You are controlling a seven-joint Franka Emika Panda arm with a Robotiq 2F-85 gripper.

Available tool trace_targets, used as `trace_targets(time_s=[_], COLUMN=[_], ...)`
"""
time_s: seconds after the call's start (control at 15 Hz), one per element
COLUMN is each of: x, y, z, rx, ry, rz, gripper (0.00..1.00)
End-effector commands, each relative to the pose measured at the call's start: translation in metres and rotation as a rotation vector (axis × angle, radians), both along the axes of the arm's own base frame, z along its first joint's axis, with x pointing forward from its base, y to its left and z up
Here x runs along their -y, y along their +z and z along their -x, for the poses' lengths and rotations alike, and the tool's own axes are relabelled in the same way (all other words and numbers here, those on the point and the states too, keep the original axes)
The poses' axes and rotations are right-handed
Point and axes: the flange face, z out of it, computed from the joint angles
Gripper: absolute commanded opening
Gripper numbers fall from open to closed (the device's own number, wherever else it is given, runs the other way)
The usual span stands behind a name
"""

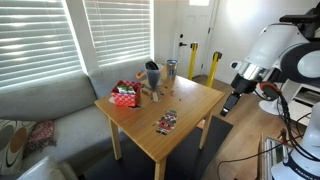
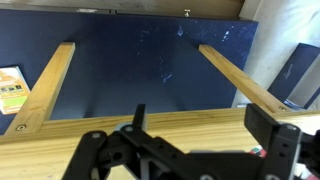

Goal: Put one wooden block in the silver cup

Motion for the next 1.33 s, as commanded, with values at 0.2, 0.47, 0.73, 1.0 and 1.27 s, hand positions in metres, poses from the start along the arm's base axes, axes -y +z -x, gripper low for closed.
trace_targets(time_s=[0.2, 0.47, 0.73, 1.0, 1.27], x=[0.000, 0.005, 0.016, 0.019, 0.026], y=[0.000, 0.036, 0.083, 0.112, 0.108], z=[0.000, -0.021, -0.044, -0.076, -0.078], rx=[-0.001, 0.142, 0.350, 0.477, 0.450], ry=[0.000, -0.139, -0.245, -0.237, -0.243], rz=[0.000, -0.067, -0.115, -0.129, -0.112], gripper=[1.00, 1.00, 1.00, 1.00, 1.00])
